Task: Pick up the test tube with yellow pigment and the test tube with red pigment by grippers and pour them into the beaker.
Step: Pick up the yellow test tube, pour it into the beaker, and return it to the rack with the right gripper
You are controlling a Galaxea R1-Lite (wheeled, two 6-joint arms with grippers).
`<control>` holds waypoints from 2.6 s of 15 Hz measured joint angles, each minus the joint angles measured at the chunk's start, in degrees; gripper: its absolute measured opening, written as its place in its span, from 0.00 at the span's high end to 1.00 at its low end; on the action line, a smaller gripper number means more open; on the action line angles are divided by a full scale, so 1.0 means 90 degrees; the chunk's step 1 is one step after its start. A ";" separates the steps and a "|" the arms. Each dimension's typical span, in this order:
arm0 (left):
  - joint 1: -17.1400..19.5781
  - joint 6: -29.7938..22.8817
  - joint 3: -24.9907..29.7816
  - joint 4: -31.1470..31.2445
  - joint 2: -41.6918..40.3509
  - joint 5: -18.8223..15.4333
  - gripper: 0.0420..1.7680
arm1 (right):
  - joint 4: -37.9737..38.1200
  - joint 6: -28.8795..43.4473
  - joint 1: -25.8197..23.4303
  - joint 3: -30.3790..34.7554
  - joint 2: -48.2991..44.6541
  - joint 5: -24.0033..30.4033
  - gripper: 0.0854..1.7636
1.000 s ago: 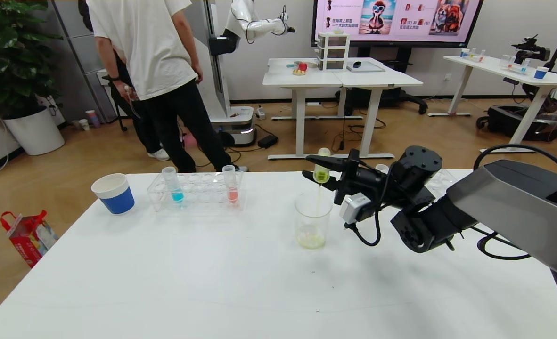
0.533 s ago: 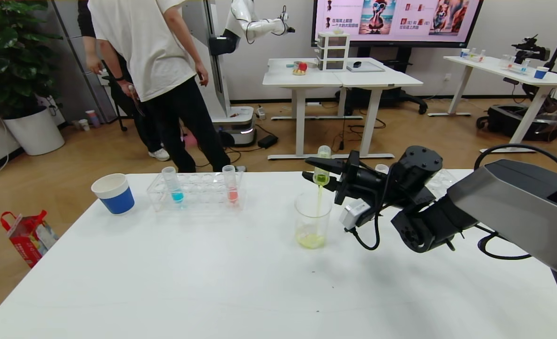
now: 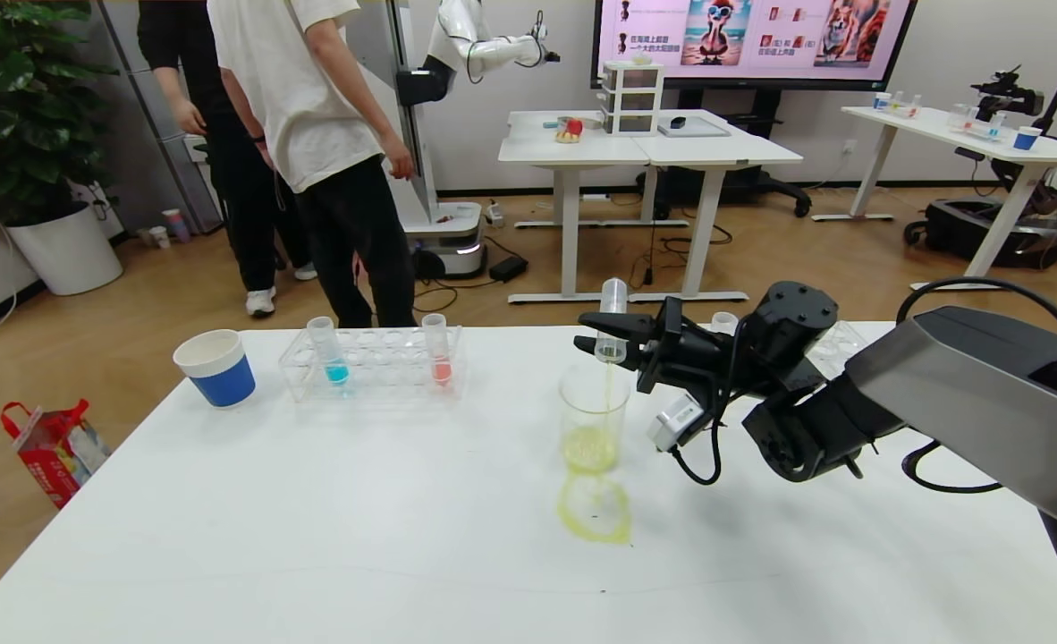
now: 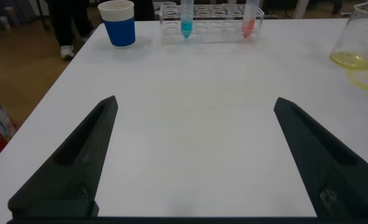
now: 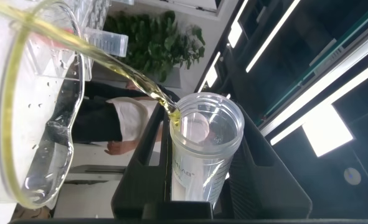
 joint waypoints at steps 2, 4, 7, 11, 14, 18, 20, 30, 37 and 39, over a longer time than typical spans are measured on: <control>0.0000 0.0003 0.0000 0.0000 0.0000 0.0000 0.01 | -0.0018 -0.0043 0.0009 0.0042 0.0050 0.0005 0.74; 0.0000 0.0000 0.0000 0.0000 0.0000 0.0000 0.01 | -0.0030 -0.0043 0.0009 0.0049 0.0080 0.0011 0.74; 0.0000 0.0000 0.0000 0.0000 0.0000 -0.0003 0.01 | -0.0064 -0.0031 0.0030 0.0058 0.0089 0.0015 0.74; 0.0000 0.0000 0.0000 0.0000 0.0000 0.0000 0.01 | -0.0022 0.0653 0.0043 0.0068 -0.0081 -0.0074 0.74; 0.0000 0.0003 0.0000 0.0000 0.0000 0.0000 0.01 | -0.0046 0.1990 -0.0007 0.0085 -0.0474 -0.0414 0.74; 0.0000 0.0003 0.0000 0.0000 0.0000 0.0000 0.01 | -0.0322 0.4395 -0.0085 0.0131 -0.0997 -0.1712 0.74; 0.0000 0.0003 0.0000 0.0000 0.0000 0.0000 0.01 | -0.0551 0.5659 -0.0129 0.0260 -0.1193 -0.2639 0.74; 0.0000 0.0003 0.0000 0.0000 0.0000 0.0000 0.01 | 0.0135 0.9709 -0.0328 0.2739 -0.2511 -0.5535 0.74; 0.0000 0.0003 0.0000 0.0000 0.0000 0.0000 0.01 | 0.1881 1.0191 -0.1424 0.2784 -0.3294 -0.6029 0.74; 0.0003 0.0003 0.0000 0.0000 0.0000 0.0000 0.01 | 0.2132 1.0157 -0.1955 0.2645 -0.3325 -0.5992 0.74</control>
